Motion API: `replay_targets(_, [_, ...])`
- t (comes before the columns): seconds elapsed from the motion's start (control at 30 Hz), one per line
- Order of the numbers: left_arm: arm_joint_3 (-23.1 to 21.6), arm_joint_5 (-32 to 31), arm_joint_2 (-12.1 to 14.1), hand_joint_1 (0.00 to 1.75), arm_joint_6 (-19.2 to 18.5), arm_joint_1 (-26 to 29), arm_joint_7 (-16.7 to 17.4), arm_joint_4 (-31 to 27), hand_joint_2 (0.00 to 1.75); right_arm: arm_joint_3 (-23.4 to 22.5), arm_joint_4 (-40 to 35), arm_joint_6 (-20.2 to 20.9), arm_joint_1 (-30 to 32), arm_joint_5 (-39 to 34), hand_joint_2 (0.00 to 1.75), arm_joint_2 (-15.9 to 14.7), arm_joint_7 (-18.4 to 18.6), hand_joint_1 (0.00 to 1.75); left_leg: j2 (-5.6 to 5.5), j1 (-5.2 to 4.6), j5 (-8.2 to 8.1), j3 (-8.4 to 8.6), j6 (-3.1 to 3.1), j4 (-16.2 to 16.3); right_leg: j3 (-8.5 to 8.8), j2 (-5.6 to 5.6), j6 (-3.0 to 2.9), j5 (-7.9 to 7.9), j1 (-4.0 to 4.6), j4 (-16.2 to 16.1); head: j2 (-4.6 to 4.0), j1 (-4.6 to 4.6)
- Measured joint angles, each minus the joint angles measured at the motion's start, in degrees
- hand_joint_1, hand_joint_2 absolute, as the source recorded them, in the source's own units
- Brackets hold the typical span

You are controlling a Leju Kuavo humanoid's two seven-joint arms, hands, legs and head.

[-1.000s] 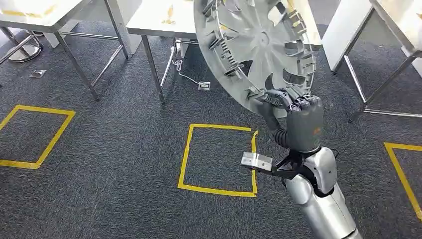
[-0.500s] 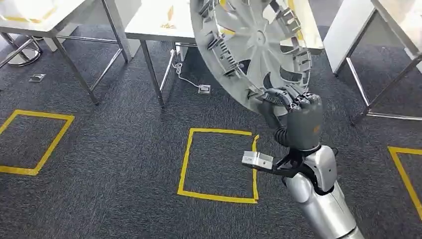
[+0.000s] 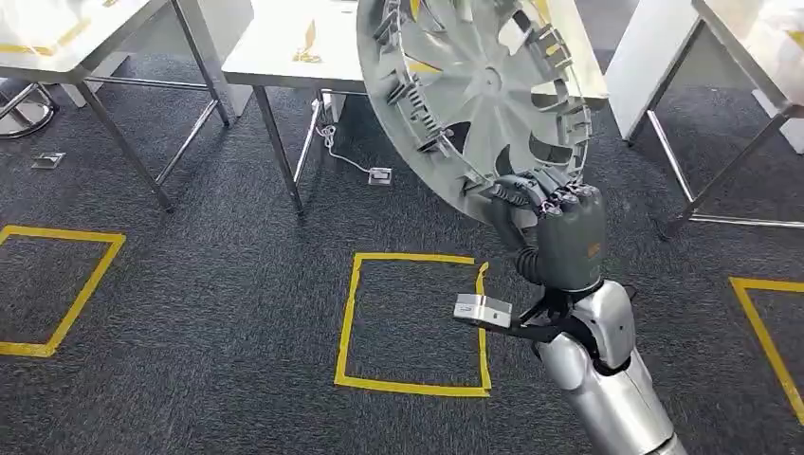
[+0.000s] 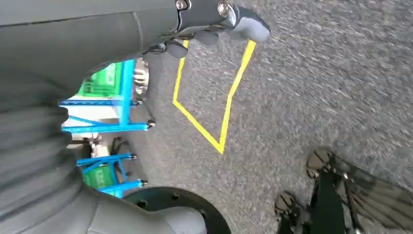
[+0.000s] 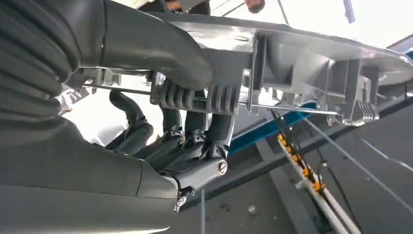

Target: Take the parts from the cabinet and place them on the table.

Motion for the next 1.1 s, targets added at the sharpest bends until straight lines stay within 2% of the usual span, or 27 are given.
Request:
replay_targets(0.03, [0.0,0.0,0.02,0.0,0.0,-0.01,0.09,-0.07,1.75,0.0,-0.02,0.11,-0.02,0.11,1.75,0.0,0.02,1.75,0.17,0.1,-0.14,0.36,0.4,-0.14,-0.03,-0.72,0.27,-0.42,-0.11,1.13,-0.02,0.15])
replay_targets(0.07, [0.0,0.0,0.0,0.0,0.0,-0.11,0.0,-0.09,1.75,0.0,-0.02,0.24,-0.22,0.26,1.75,0.0,-0.04,1.75,0.26,0.1,-0.37,0.55,0.77,-0.15,-1.5,-1.31,0.45,-1.71,-0.03,3.96,-0.02,0.35])
replay_targets(0.13, [0.0,0.0,-0.11,0.0,0.0,-0.27,-0.18,-0.09,1.75,0.02,-0.02,0.26,-0.36,0.26,1.75,0.0,-0.04,1.75,0.52,-0.02,-0.77,0.78,1.15,-0.14,-7.52,-1.59,0.74,-5.68,-0.06,14.11,-0.02,0.44])
replay_targets(0.17, [0.0,0.0,-0.11,0.0,0.0,-0.24,-0.18,-0.09,1.75,0.04,-0.02,0.28,-0.33,0.35,1.75,0.0,-0.09,1.75,0.65,-0.09,-1.01,0.96,1.21,-0.12,-10.18,-1.6,0.76,-6.76,-0.05,18.17,-0.02,0.42])
replay_targets(0.2, [0.0,0.0,-0.11,0.0,0.0,-0.17,-0.11,-0.09,1.75,0.09,0.0,0.28,-0.3,0.39,1.75,0.0,-0.09,1.75,0.77,-0.13,-1.27,1.28,1.21,-0.11,-11.9,-1.62,0.72,-6.26,-0.06,20.01,0.0,0.44])
replay_targets(0.23, [0.0,0.02,-0.11,0.0,0.0,-0.16,-0.11,-0.09,1.75,0.11,0.02,0.28,-0.28,0.39,1.75,0.0,-0.07,1.75,0.85,-0.17,-1.57,1.71,1.18,-0.11,-12.01,-1.64,0.59,-4.24,-0.05,18.76,-0.02,0.44])
replay_targets(0.27, [0.0,0.02,-0.15,0.0,0.0,-0.16,0.07,-0.09,1.75,0.13,0.02,0.28,-0.29,0.39,1.75,0.0,-0.04,1.75,0.88,-0.2,-1.9,2.25,1.13,-0.11,-10.73,-1.72,0.33,-1.03,-0.01,15.07,-0.02,0.44])
replay_targets(0.3, [0.0,0.02,-0.2,0.0,0.0,-0.2,0.04,-0.09,1.75,0.13,0.02,0.28,-0.34,0.39,1.75,0.0,0.0,1.75,0.95,-0.26,-2.29,2.93,1.05,-0.11,-8.2,-1.95,-0.12,2.8,0.1,8.96,-0.02,0.46])
replay_targets(0.33, [0.0,0.07,-0.22,0.0,0.0,-0.21,0.04,-0.09,1.75,0.13,0.02,0.28,-0.45,0.39,1.75,0.0,0.0,1.75,1.06,-0.32,-2.7,3.44,0.89,-0.12,-5.79,-2.72,-0.8,5.92,0.39,3.1,-0.02,0.46])
replay_targets(0.37, [0.0,0.2,-0.39,0.0,0.0,-0.19,0.04,-0.07,1.75,0.15,0.02,0.24,-0.58,0.39,1.75,0.0,-0.04,1.75,1.17,-0.37,-2.93,3.49,0.61,-0.14,-4.83,-3.96,-1.38,5.0,0.86,1.39,0.0,0.28])
replay_targets(0.4, [0.0,0.2,-0.39,0.0,0.0,-0.24,-0.22,-0.09,1.75,0.24,0.0,0.2,-0.91,0.39,1.75,0.04,-0.04,1.75,1.23,-0.52,-3.09,3.29,0.22,-0.01,-4.87,-3.97,-1.45,4.82,1.29,0.6,-0.02,0.42])
replay_targets(0.47, [0.02,0.22,-0.39,0.0,0.04,-0.19,-0.11,-0.09,1.75,0.31,0.02,0.15,-0.94,0.46,1.75,0.11,-0.07,1.75,1.8,-0.37,-3.3,3.55,-0.4,-0.35,-5.01,-3.31,-1.7,4.6,1.48,0.69,-0.02,0.42])
replay_targets(0.5, [0.02,0.24,-0.42,0.0,0.11,-0.19,-0.07,-0.09,1.75,0.33,0.02,0.15,-0.98,0.44,1.75,0.11,-0.04,1.75,2.12,-0.46,-3.46,3.9,-0.75,-0.59,-4.81,-2.96,-1.96,4.62,1.3,0.34,-0.02,0.42])
replay_targets(0.53, [0.04,0.26,-0.35,0.0,0.26,-0.15,0.2,-0.11,1.75,0.39,0.02,0.11,-0.97,0.44,1.75,0.18,-0.02,1.75,1.95,-0.5,-3.79,3.82,-1.15,-0.22,-4.12,-2.92,-2.14,4.87,0.56,-0.29,-0.02,0.39])
replay_targets(0.57, [0.04,0.26,-0.28,0.0,0.42,-0.16,0.31,-0.11,1.75,0.42,0.02,0.06,-1.06,0.41,1.75,0.22,0.04,1.75,1.33,-0.53,-4.7,3.2,-1.47,1.73,-3.68,-2.81,-2.51,4.65,0.44,-0.43,-0.02,0.15])
replay_targets(0.6, [0.04,0.26,-0.28,0.0,0.42,-0.18,0.31,-0.09,1.75,0.42,0.02,-0.04,-1.08,0.37,1.75,0.26,0.02,1.75,1.02,-0.41,-6.46,1.31,-1.69,5.39,-3.48,-2.79,-2.73,4.49,0.37,-0.42,-0.02,0.04])
replay_targets(0.67, [0.04,0.26,-0.18,0.0,0.42,-0.04,-0.04,-0.09,1.75,0.42,0.02,-0.09,-0.96,0.42,1.75,0.42,-0.04,1.75,1.01,-0.2,-9.96,-4.11,-2.1,14.77,-3.11,-2.65,-2.91,4.05,0.38,-0.35,-0.02,0.0])
replay_targets(0.7, [0.04,0.26,-0.13,0.0,0.42,0.05,-0.04,-0.09,1.75,0.42,0.04,-0.09,-0.88,0.44,1.75,0.42,-0.04,1.75,1.02,-0.16,-10.16,-6.13,-2.22,17.62,-2.89,-2.5,-2.85,3.8,0.36,-0.29,0.0,-0.02])
replay_targets(0.73, [0.04,0.26,0.0,0.0,0.42,0.19,-0.02,-0.09,1.75,0.42,0.04,-0.09,-0.8,0.42,1.75,0.42,0.0,1.75,1.03,-0.1,-8.64,-6.77,-2.3,17.43,-2.54,-2.26,-2.71,3.47,0.3,-0.21,-0.02,-0.02])
replay_targets(0.77, [0.07,0.26,0.11,0.0,0.42,0.31,0.15,-0.09,1.75,0.42,0.04,-0.09,-0.77,0.41,1.75,0.42,0.0,1.75,1.02,-0.07,-6.03,-5.91,-2.31,14.56,-2.12,-2.12,-2.51,3.11,0.21,-0.15,-0.02,-0.02])
replay_targets(0.83, [0.07,0.26,0.31,0.0,0.42,0.31,0.15,-0.11,1.75,0.42,0.04,-0.09,-0.78,0.42,1.75,0.44,0.02,1.75,1.02,0.02,0.19,-1.65,-2.34,4.07,-1.18,-1.93,-2.04,2.27,-0.05,0.12,-0.02,-0.02])
replay_targets(0.87, [0.07,0.26,0.33,0.0,0.42,0.31,0.0,-0.09,1.75,0.41,0.04,-0.09,-0.79,0.41,1.75,0.46,0.0,1.75,1.0,0.1,0.7,-0.29,-2.28,0.67,-1.02,-1.91,-1.66,1.87,-0.09,0.26,-0.02,-0.07])
replay_targets(0.9, [0.07,0.26,0.31,0.0,0.42,0.23,-0.15,-0.09,1.75,0.42,0.04,-0.09,-0.9,0.42,1.75,0.5,-0.02,1.75,0.74,-0.06,0.04,0.44,-1.57,-0.1,-1.2,-1.57,-1.17,1.4,0.41,0.79,-0.02,-0.22])
replay_targets(1.0, [0.07,0.26,0.31,0.0,0.42,0.14,-0.35,-0.09,1.75,0.57,0.04,-0.26,-0.82,0.46,1.75,0.55,-0.02,1.75,0.75,-0.39,-0.42,0.29,-0.18,0.26,-0.9,-1.54,-0.35,1.24,0.19,0.25,-0.02,-0.22])
replay_targets(1.03, [0.07,0.24,0.33,0.0,0.42,0.13,-0.35,-0.09,1.75,0.59,0.02,-0.33,-0.81,0.46,1.75,0.55,0.02,1.75,0.77,-0.04,-0.36,0.57,0.26,0.03,-0.88,-1.59,0.05,0.9,0.1,0.45,-0.02,-0.24])
replay_targets(1.07, [0.07,0.24,0.39,0.0,0.44,0.13,-0.06,-0.11,1.75,0.57,0.02,-0.48,-0.78,0.48,1.75,0.55,0.04,1.75,0.74,-0.03,-0.52,0.71,0.56,0.01,-1.36,-1.81,0.34,0.25,0.0,1.99,0.0,-0.15])
replay_targets(1.1, [0.07,0.24,0.44,0.0,0.44,0.11,-0.07,-0.11,1.75,0.57,0.02,-0.74,-0.77,0.5,1.75,0.59,0.0,1.75,0.74,-0.01,-0.7,0.81,0.88,0.01,-3.28,-1.9,0.55,-1.47,-0.03,5.51,-0.02,-0.15])
